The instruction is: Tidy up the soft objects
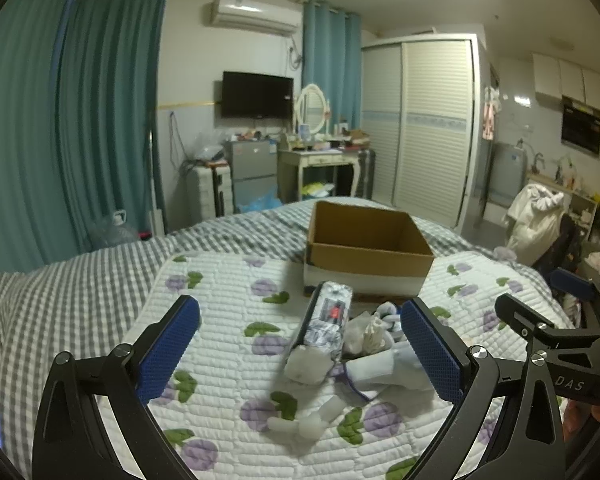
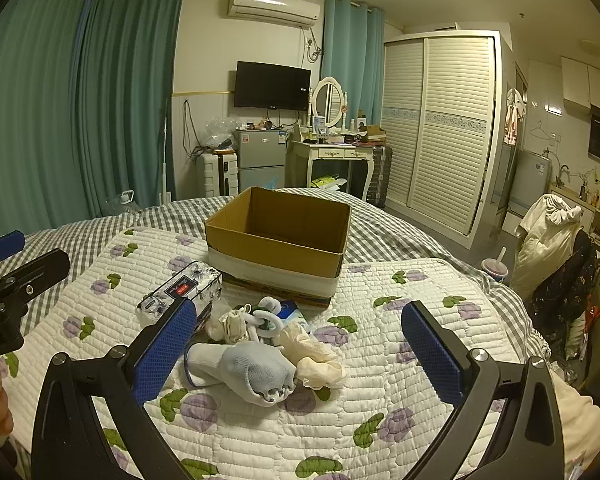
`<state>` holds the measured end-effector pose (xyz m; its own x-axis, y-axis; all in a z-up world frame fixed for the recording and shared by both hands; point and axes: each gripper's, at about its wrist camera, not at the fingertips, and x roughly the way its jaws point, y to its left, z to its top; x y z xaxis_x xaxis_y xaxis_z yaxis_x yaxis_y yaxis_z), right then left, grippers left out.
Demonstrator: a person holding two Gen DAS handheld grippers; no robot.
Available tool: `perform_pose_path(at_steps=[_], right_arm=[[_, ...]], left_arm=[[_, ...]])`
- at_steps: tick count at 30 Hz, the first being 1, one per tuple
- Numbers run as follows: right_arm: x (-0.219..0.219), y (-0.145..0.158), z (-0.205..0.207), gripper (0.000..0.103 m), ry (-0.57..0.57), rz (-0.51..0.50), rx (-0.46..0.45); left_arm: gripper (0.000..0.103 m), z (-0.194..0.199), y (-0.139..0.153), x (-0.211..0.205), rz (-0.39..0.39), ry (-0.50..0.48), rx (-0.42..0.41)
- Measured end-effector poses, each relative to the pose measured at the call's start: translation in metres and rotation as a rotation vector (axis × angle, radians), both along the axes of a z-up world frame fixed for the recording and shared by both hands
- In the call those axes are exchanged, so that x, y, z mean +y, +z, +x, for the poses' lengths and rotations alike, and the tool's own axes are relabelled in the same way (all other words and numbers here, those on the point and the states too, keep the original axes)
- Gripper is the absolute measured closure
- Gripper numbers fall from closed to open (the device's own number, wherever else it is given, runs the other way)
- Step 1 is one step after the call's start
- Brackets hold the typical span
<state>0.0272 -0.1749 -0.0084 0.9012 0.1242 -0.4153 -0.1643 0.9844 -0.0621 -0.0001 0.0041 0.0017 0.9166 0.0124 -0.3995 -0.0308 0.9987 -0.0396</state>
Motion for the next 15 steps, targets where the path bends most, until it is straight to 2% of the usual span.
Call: perform_pose_path(at_steps=[15], right_arm=[[0.0019, -0.0020, 0.0012, 0.000, -0.001, -0.002, 0.003]], left_arm=[[0.000, -0.0011, -0.0022, 0.0007, 0.002, -0.002, 0.002]])
